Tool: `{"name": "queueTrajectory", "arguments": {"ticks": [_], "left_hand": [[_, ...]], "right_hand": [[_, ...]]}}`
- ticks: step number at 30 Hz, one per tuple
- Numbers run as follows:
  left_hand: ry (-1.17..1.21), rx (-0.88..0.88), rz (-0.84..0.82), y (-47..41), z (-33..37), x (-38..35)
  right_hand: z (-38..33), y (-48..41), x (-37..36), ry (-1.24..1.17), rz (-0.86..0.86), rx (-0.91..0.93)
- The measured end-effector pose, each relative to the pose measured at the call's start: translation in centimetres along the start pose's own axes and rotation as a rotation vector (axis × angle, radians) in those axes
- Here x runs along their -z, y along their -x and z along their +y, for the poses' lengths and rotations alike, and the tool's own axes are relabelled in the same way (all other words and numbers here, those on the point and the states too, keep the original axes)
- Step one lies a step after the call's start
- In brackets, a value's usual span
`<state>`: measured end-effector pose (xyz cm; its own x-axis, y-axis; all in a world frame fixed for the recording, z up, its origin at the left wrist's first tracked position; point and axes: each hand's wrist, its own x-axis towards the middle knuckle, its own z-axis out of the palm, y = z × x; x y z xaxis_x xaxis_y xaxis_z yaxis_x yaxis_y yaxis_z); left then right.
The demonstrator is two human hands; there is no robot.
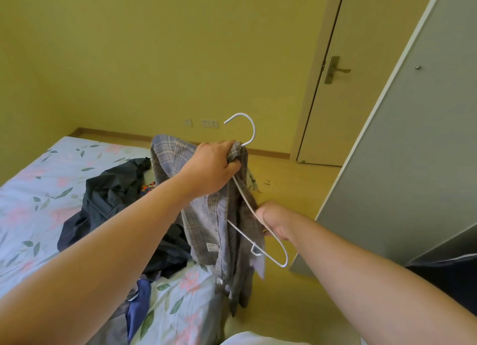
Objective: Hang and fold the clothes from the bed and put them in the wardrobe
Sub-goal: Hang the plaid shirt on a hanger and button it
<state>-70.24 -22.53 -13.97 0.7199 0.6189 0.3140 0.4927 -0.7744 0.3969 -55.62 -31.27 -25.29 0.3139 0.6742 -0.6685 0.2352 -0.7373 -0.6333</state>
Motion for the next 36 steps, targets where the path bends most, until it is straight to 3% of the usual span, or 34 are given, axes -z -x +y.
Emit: {"name": "queueTrajectory", "arguments": {"ticks": [5, 7, 9, 11, 14, 17, 23, 29, 33, 36], "left_hand": [[-0.219, 0.045, -0.015, 0.2, -2.8, 0.5], [-0.285, 0.071, -0.015, 0.3, -4.1, 0.6], [-0.322, 0.092, 0.013, 0.3, -5.1, 0.9], [-0.348, 0.122, 0.045, 0.2, -5.8, 1.1], [-0.345, 0.150, 0.068, 0.0, -6.0, 0.9], [-0.286, 0.211, 0.111, 0.2, -5.9, 0.5], [-0.245, 0.231, 0.095, 0.4, -5.5, -0.1], [-0.234, 0.177, 0.098, 0.5, -4.8, -0.8], [-0.233, 0.108, 0.047, 0.7, -4.3, -1.3], [-0.235, 0.069, 0.012, 0.7, -3.8, -2.0]], "right_hand": [[-0.6, 0.2, 4.2, 0.253, 0.334, 0.318], [-1.1, 0.5, 6.0, 0.313, 0.326, 0.392], [-1.3, 1.2, 7.4, 0.361, 0.212, 0.424], [-1.5, 1.7, 8.5, 0.621, 0.165, 0.408], [-1.7, 1.4, 9.0, 0.870, 0.287, 0.328], [-1.7, 1.6, 9.1, 0.765, 0.341, 0.259], [-3.0, 1.9, 9.0, 0.542, 0.455, 0.296], [-5.7, 2.7, 8.2, 0.381, 0.376, 0.194], [-6.9, 3.1, 7.6, 0.031, 0.361, 0.181], [-8.1, 4.1, 7.0, -0.392, 0.188, 0.160]]}}
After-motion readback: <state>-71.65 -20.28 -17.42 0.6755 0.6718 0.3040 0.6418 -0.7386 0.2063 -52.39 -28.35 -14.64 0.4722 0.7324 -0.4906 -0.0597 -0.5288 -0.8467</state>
